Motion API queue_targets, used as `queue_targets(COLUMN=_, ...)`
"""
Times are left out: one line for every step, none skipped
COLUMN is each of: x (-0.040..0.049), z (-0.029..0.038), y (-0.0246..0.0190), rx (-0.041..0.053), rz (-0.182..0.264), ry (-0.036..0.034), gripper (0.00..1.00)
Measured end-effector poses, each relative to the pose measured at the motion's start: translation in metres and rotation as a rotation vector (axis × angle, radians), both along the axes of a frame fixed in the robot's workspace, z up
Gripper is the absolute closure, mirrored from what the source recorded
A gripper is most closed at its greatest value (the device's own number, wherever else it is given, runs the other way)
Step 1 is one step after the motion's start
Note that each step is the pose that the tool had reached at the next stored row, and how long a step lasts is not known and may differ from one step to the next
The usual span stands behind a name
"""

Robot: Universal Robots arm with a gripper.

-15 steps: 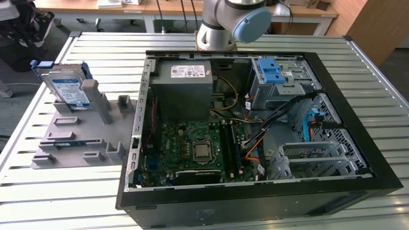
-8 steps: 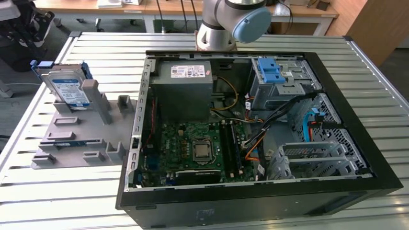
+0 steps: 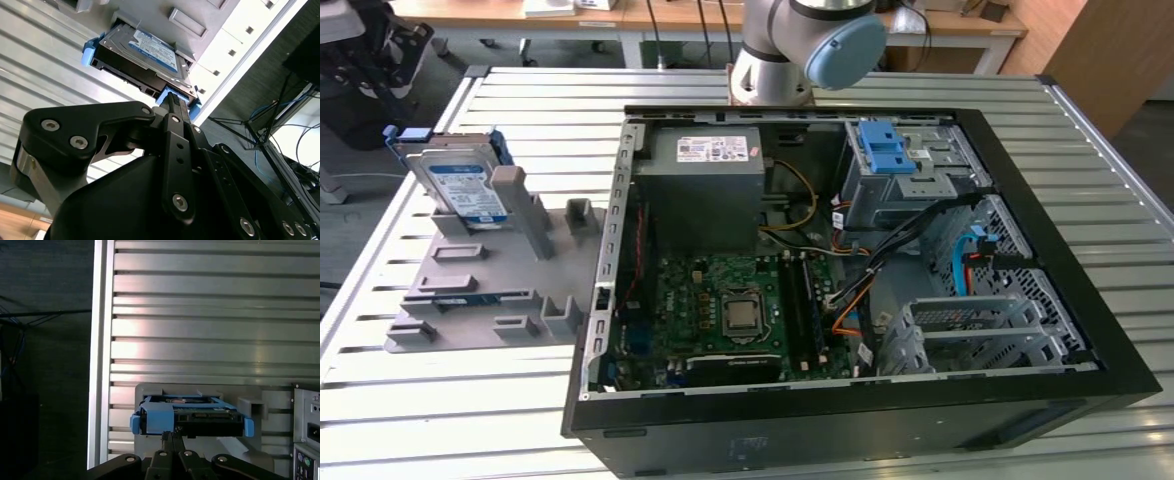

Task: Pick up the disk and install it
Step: 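Pick up the disk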

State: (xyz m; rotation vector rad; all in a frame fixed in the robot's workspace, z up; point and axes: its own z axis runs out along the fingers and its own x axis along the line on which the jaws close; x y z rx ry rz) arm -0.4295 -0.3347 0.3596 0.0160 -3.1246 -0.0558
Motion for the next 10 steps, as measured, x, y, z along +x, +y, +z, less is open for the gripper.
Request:
queue_targets(x=-0.0001, z=0.0000, y=0.0000, rx=0.0000, rz=0.003, ry=0.0000, gripper=0.89)
queue_targets(x=-0.0001, z=0.0000, y=0.0000, rx=0.0000, rz=0.007, ry=0.0000, gripper=0.89)
queue_targets(x=-0.0001, z=0.0000, y=0.0000, rx=0.0001, rz=0.010, ry=0.0000, gripper=0.89)
queue_targets(x=-0.0001, z=0.0000, y=0.0000, rx=0.0000, rz=0.013, ry=0.0000, gripper=0.89)
queue_targets(x=-0.0001, z=0.0000, y=0.0000, rx=0.0000, rz=0.016, ry=0.0000, gripper=0.89)
queue_targets(x=-0.0001, z=0.0000, y=0.0000, rx=0.0000, rz=0.018, ry=0.0000, gripper=0.89)
queue_targets(x=-0.0001, z=0.0000, y=0.0000, rx=0.0000, rz=0.021, ry=0.0001, gripper=0.89)
queue_targets(x=-0.0001, z=0.0000, y=0.0000, rx=0.0000, rz=0.024, ry=0.0000, gripper=0.89)
queue_targets(x=-0.0002, z=0.0000, y=0.0000, rx=0.0000, rz=0.026, ry=-0.0001, gripper=0.89)
queue_targets(x=-0.0001, z=0.0000, y=0.0000, rx=0.0000, rz=0.027, ry=0.0000, gripper=0.89)
